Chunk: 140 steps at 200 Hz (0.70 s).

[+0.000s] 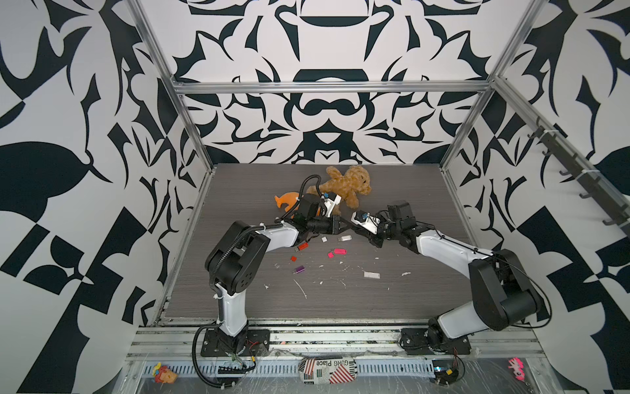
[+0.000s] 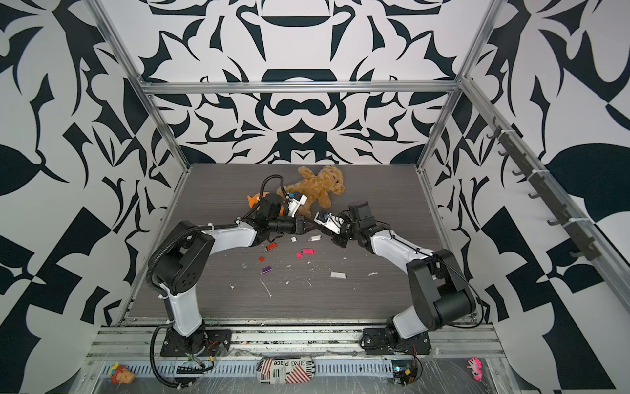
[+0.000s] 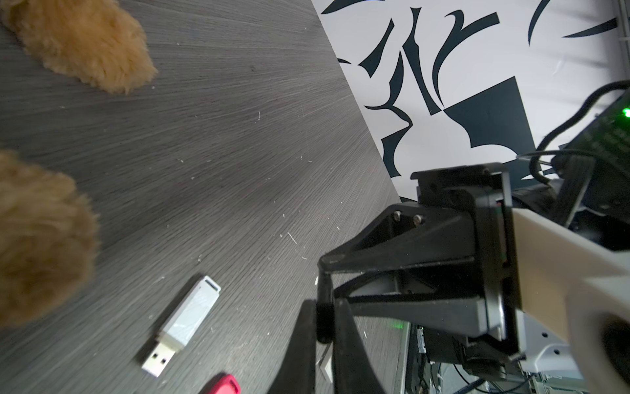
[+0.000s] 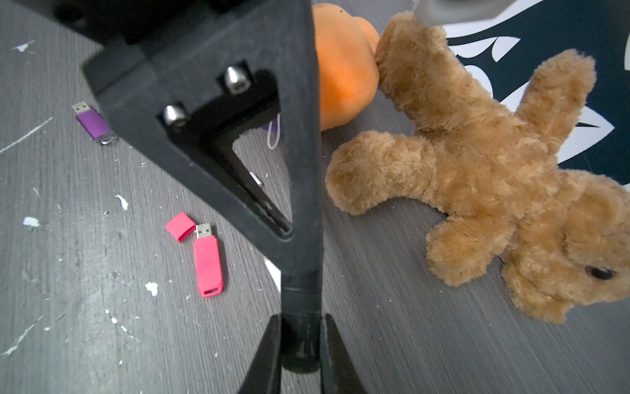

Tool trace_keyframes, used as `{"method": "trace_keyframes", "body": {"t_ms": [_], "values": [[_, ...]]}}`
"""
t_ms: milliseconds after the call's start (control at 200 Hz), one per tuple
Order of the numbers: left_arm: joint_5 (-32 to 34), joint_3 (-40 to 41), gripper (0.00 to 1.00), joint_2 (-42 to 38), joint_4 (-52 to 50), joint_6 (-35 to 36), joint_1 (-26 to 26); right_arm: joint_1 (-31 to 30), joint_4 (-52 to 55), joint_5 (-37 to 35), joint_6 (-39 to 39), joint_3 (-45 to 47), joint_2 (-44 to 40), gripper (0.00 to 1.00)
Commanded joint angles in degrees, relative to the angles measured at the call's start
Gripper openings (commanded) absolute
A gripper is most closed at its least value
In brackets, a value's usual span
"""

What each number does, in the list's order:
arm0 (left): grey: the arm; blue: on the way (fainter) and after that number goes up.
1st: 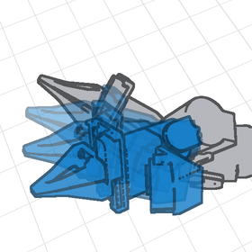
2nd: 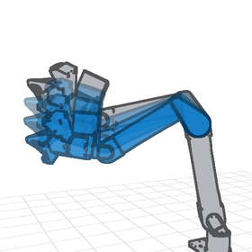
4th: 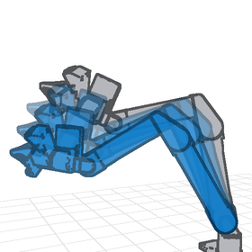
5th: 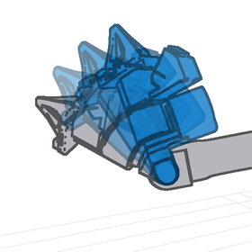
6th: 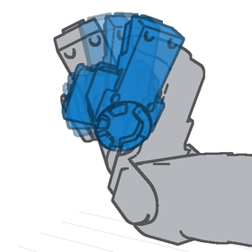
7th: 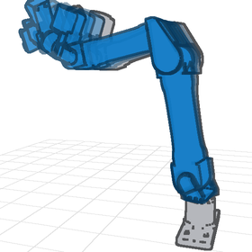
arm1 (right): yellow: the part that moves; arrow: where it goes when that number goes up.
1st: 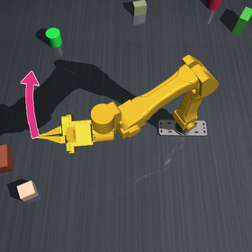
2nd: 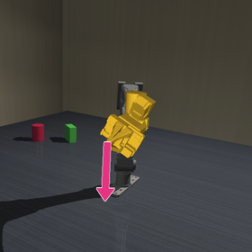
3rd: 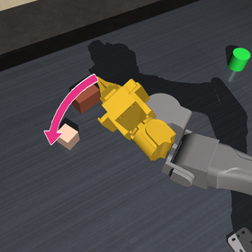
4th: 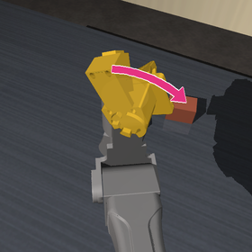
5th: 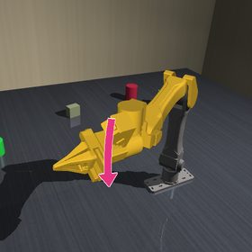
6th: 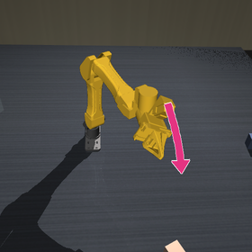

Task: Close the usb drive cover
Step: Close the cover of the USB drive.

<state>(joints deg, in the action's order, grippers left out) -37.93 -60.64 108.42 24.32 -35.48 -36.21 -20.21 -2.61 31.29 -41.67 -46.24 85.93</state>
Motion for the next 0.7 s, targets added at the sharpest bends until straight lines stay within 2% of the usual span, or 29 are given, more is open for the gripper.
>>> {"method": "trace_keyframes", "body": {"t_ms": [0, 195, 335, 475, 575, 695], "values": [[-3.77, 0.87, 0.07, 1.65, -4.97, 1.16, -3.29, -2.07, -6.65, 9.39, -3.20, -4.59, -4.31, 0.09], [-3.38, 2.70, 0.09, -0.03, -1.11, -1.07, -2.39, 0.47, -0.56, 8.80, -5.63, 0.90, -6.96, 0.09], [-3.46, 2.02, 0.12, -0.74, -1.02, -1.08, -2.13, 0.78, 8.28, 5.67, -10.84, 1.66, -7.26, 0.09], [-2.28, 3.10, 0.26, -3.02, -0.67, -0.83, -0.88, 1.86, 12.14, 2.11, -12.82, 3.10, -7.40, 0.10], [-0.58, 4.73, 0.36, -5.81, -1.71, 1.15, 0.40, 2.10, 15.28, -4.17, -14.90, 2.93, -6.26, 0.10], [0.39, 6.88, 0.42, -8.82, -4.51, 3.68, 2.12, 2.11, 17.14, -8.27, -15.43, 3.17, -5.25, 0.11]]}}
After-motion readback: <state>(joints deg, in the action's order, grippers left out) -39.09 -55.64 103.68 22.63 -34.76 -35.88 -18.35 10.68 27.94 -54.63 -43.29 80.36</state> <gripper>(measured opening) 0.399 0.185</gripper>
